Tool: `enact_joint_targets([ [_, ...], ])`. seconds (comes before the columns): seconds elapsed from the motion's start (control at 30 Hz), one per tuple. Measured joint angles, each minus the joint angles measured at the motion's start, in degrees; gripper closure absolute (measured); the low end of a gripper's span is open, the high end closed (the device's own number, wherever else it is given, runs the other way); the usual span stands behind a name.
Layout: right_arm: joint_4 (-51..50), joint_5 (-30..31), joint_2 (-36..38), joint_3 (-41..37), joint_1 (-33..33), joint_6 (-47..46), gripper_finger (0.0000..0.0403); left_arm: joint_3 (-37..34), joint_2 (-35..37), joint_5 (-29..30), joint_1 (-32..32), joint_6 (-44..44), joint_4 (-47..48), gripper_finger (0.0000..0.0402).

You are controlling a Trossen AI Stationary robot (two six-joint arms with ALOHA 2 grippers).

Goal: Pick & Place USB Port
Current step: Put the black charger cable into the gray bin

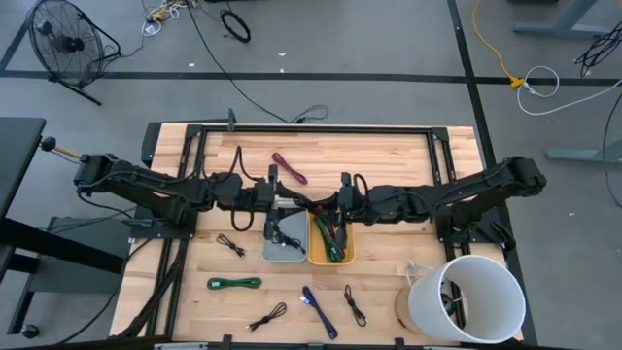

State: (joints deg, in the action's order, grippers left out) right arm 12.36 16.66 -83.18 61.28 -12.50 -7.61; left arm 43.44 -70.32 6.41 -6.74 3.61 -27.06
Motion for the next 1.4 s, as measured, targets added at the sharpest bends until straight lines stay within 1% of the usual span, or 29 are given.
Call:
enact_joint_targets([
  [0.2,-0.44,-0.36,-0.18,0.0,0.27,-0.05,0.037,0.04,0.04,-2.48,0.04,-0.14,-1.44,0.0261],
  [0.33,-0.36,-0.43,-0.18,0.0,0.27,0.16,0.037,0.04,0.04,-2.83,0.04,-0.14,-1.8,0.0273],
  [0.43,-0.12,-0.43,-0.55,0.0,0.27,0.21,0.037,-0.02,0.04,-3.03,0.05,-0.69,-1.93,0.0295],
  [0.57,-0.27,-0.9,-0.85,0.02,0.4,0.62,0.037,-0.09,0.04,-3.49,0.02,-1.39,-1.85,0.0351],
  [0.73,-0.26,-1.15,-0.9,0.02,0.42,1.1,0.0367,-0.09,0.04,-4.82,0.04,-1.5,-1.91,0.0354],
  [0.8,-0.23,-0.98,-0.95,0.0,0.43,1.17,0.0344,-0.09,0.04,-4.77,0.04,-1.44,-1.91,0.0354],
  [1.0,-0.74,1.2,-1.22,0.02,0.51,0.99,0.0247,0.07,-0.02,-3.57,0.2,-1.28,-2.27,0.0354],
  [1.1,-0.69,1.0,-1.22,0.0,0.51,1.09,0.021,0.07,-0.02,-2.94,0.18,-1.41,-0.01,0.0354],
  [1.23,-0.52,0.95,-1.2,0.02,0.49,1.15,0.0179,0.07,-0.02,-0.83,0.17,-1.74,3.99,0.0354],
  [1.4,-0.52,0.94,-1.18,0.0,0.49,1.21,0.0167,0.05,0.0,2.12,0.17,-3.31,10.38,0.0354],
])
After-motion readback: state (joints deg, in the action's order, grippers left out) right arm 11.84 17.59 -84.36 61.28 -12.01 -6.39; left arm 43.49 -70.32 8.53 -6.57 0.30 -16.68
